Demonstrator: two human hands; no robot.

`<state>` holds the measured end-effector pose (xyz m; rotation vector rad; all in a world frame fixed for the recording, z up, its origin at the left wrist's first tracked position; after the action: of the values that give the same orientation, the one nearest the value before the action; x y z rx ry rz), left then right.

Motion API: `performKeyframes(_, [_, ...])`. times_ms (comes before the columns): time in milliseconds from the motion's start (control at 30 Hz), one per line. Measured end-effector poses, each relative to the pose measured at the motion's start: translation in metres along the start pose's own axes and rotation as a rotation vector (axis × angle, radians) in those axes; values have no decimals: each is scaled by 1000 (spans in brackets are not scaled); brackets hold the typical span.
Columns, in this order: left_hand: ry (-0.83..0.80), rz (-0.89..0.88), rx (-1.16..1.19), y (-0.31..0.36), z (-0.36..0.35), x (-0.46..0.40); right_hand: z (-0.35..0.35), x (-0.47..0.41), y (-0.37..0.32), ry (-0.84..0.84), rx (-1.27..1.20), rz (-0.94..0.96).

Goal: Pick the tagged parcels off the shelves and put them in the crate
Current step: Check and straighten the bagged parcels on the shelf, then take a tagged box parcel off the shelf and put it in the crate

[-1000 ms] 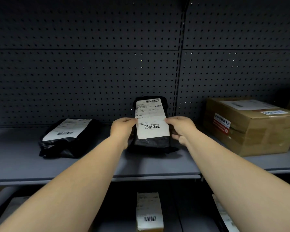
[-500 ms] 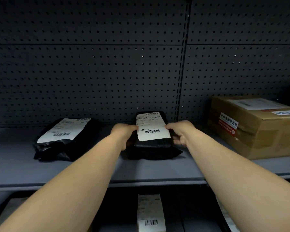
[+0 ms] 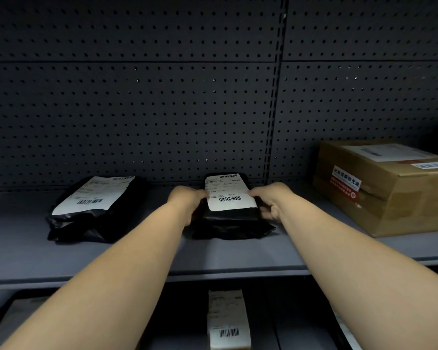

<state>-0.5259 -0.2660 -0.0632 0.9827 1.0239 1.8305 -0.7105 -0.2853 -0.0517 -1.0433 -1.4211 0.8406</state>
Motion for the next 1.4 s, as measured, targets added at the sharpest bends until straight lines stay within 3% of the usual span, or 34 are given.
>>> performKeyframes(200, [97, -70, -103, 2, -1, -1, 3, 3, 0, -12, -19, 19])
performKeyframes(333, [172, -182, -324, 11, 4, 6, 2, 4, -6, 51, 117, 145])
performKeyframes(433, [268, -341, -550, 22, 8, 21, 5, 12, -19, 149, 483, 415])
performKeyframes(567, [421, -580, -875, 30, 4, 43, 5, 32, -28, 136, 943, 699])
performKeyframes(767, [572, -822, -1200, 35, -8, 66, 11, 53, -25, 211, 1197, 917])
performKeyframes(1400, [569, -914, -1222, 51, -67, 105, 88, 91, -33, 384, 1263, 995])
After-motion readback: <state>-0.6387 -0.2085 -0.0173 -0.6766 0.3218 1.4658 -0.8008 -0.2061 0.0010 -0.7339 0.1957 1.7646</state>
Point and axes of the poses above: each hand's wrist, its own x-axis away from the middle knuckle, its own z-axis out of the back of the hand, y = z × x, the point moved 2 cm from there along -x, towards the middle knuckle, and after that the axes turned 13 degrees about -x, right-handed, at the moved point
